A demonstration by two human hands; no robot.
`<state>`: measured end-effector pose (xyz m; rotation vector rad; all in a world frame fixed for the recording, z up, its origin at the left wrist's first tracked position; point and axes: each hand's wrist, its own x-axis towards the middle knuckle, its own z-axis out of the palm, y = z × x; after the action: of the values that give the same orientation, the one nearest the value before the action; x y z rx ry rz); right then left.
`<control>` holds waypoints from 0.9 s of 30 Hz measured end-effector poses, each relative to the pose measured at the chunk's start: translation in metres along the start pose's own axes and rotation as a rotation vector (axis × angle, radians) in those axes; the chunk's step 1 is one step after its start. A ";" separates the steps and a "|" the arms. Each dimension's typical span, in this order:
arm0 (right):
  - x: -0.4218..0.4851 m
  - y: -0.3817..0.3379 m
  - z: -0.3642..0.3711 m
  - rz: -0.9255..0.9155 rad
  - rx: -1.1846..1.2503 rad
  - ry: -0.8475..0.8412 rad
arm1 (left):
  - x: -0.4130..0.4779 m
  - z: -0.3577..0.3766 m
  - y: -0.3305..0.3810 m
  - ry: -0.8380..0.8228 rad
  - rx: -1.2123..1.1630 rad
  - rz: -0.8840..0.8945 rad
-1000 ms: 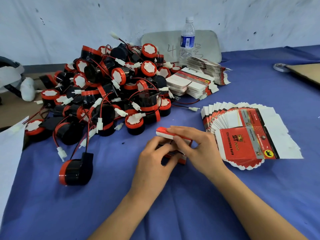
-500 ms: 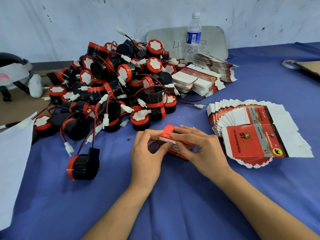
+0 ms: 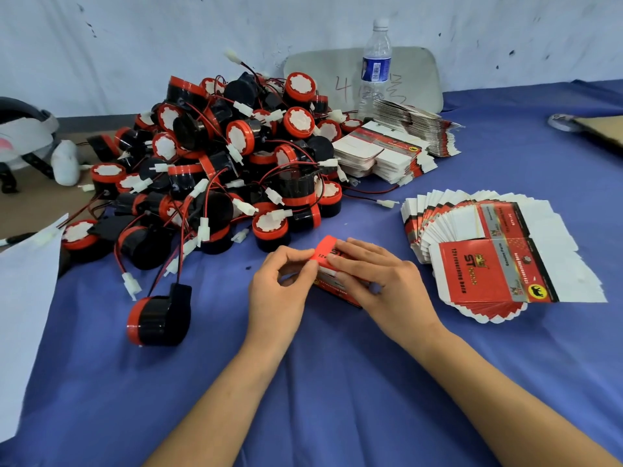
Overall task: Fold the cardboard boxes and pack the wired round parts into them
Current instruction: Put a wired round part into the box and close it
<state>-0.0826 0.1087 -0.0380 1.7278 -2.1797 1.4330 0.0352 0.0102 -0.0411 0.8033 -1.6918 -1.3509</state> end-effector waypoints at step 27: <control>-0.006 0.014 -0.002 0.099 -0.073 -0.110 | -0.001 0.003 -0.001 -0.097 0.275 0.168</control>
<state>-0.0919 0.1139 -0.0489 1.7374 -2.3731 1.2874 0.0333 0.0127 -0.0423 0.7376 -2.0040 -1.0726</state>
